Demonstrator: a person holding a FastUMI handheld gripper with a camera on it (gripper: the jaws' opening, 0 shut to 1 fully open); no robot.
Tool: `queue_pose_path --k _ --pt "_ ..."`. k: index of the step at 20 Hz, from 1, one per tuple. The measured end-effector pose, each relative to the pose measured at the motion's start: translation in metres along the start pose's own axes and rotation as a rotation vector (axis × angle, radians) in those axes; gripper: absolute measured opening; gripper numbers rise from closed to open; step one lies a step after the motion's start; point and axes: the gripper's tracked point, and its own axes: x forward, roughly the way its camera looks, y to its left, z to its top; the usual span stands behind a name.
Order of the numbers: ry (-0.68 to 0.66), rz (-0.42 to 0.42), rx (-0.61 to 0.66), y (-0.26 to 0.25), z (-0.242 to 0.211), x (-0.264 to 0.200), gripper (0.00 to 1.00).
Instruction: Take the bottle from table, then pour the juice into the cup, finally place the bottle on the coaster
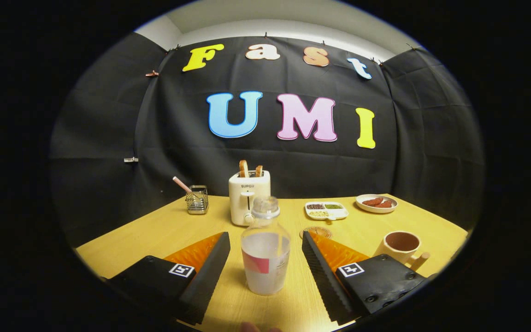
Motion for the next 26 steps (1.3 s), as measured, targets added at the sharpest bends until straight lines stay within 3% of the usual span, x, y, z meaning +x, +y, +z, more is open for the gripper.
queue_pose_path --k 9,11,17,26 --pt "-0.020 -0.001 0.005 -0.001 -0.021 0.025 0.97" --pt "-0.030 -0.005 0.034 -0.005 -0.018 0.027 0.78" --pt "-0.031 -0.015 0.070 -0.011 0.009 0.011 0.76" --pt "0.029 -0.053 0.361 -0.048 0.045 -0.017 0.76"
